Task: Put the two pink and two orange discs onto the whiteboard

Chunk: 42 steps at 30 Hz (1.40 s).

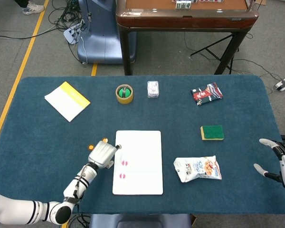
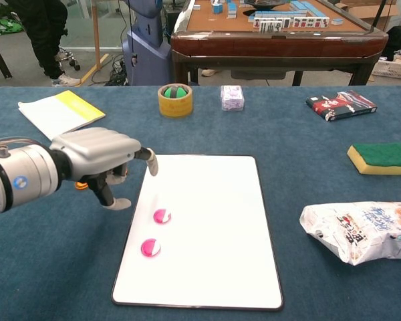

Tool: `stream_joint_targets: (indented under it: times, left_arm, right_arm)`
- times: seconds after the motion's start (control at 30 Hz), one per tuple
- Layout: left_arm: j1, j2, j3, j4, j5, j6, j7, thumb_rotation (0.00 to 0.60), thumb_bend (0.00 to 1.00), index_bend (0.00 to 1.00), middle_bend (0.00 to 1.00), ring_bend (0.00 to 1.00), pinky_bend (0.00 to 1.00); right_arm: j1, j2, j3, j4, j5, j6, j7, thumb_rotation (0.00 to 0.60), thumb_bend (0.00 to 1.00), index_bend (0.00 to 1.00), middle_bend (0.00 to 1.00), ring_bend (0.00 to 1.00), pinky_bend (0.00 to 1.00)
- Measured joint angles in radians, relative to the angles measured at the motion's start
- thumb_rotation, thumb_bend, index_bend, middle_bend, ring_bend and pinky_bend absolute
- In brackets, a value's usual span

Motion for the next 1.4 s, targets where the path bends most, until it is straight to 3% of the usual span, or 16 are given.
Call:
stream_joint_targets:
  times: [0.57,1.4]
  left_arm:
    - [0.046,0.061,-0.027,0.132,-0.101,-0.046,-0.091,0.6,0.31,0.47,1.0,1.0,1.0]
    - [0.045,0.03,-0.018,0.234,-0.153,-0.109,-0.11,0.6,0.31,0.5,1.0,1.0,1.0]
  right_arm:
    - [0.008,-0.004,0.0,-0.006,0.007,-0.018,-0.019,0.6,0.0,0.28,0.35,0.32,0.4]
    - [0.008,-0.003,0.0,-0.006,0.008,-0.019,-0.019,0.6,0.0,0.28,0.35,0.32,0.4]
